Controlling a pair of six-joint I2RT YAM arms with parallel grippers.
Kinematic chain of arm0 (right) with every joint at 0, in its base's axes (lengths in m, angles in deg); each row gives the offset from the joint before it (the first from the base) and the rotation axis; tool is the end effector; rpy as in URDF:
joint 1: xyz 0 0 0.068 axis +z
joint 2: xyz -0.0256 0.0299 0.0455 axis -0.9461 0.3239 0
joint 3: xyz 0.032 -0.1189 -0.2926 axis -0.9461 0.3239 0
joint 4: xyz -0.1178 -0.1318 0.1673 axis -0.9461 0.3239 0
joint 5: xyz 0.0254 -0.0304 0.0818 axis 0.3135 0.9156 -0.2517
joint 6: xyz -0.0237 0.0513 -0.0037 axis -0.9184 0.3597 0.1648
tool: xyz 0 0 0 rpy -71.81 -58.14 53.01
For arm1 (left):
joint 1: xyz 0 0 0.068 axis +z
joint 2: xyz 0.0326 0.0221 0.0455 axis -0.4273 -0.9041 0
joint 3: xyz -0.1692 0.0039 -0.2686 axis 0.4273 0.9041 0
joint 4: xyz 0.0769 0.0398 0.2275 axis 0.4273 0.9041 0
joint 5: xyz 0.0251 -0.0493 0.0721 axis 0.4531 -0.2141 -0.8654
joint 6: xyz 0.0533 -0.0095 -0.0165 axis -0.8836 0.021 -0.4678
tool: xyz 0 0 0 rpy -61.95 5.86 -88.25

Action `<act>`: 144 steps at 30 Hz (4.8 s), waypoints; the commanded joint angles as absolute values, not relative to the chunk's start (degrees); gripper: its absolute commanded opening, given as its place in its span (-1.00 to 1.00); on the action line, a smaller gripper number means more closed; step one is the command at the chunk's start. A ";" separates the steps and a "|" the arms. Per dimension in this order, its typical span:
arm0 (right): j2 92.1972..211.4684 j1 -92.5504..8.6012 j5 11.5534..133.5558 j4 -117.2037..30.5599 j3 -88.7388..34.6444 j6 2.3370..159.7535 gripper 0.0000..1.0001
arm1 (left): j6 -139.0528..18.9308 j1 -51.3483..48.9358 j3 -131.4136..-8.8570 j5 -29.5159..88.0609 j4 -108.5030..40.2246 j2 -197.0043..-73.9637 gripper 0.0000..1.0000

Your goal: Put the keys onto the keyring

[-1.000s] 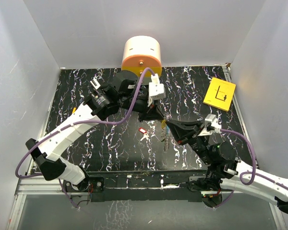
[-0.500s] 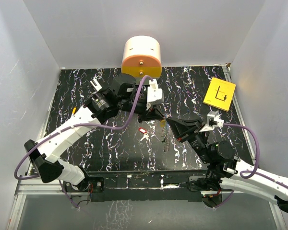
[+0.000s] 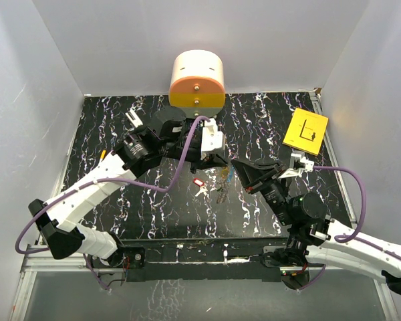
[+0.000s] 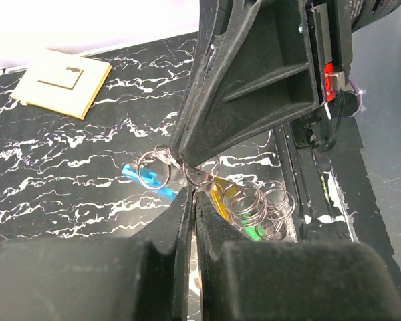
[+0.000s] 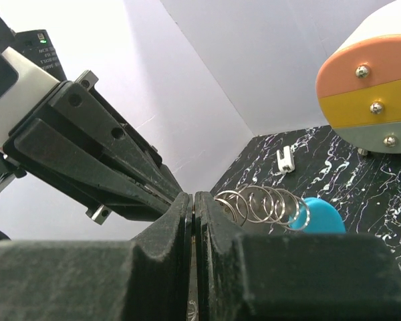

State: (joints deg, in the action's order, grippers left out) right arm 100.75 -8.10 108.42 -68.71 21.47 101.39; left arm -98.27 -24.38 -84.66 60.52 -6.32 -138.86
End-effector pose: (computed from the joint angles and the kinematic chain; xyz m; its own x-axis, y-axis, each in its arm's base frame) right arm 0.0534 0.0637 0.3576 -0.1167 0.6569 -0.7449 -0.5988 0.5519 0.5805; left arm 0.1586 -0.2255 0.4760 0.2625 0.2253 -0.9383 0.9649 -0.0710 0.2529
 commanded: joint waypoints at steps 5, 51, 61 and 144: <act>101.24 -8.61 112.48 -77.05 17.08 103.22 -0.83 | -99.48 -25.63 -83.78 61.92 -3.32 -136.77 -1.00; 87.75 -8.61 85.07 -69.16 28.11 93.67 -0.84 | -72.87 -24.00 -84.57 88.47 -5.51 -140.86 -1.00; 84.81 -8.61 90.76 -67.60 30.86 91.48 -0.79 | -67.40 -21.53 -83.09 92.14 -9.14 -143.90 -1.00; 161.83 -28.95 96.15 -23.03 0.76 90.45 0.03 | -85.50 5.87 -73.23 61.15 4.84 -134.49 -0.18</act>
State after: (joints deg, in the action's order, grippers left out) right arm 160.03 -30.24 88.56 -28.52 2.96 90.72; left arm -85.05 5.37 -73.76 60.71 5.66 -136.48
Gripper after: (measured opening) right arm 0.523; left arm 0.410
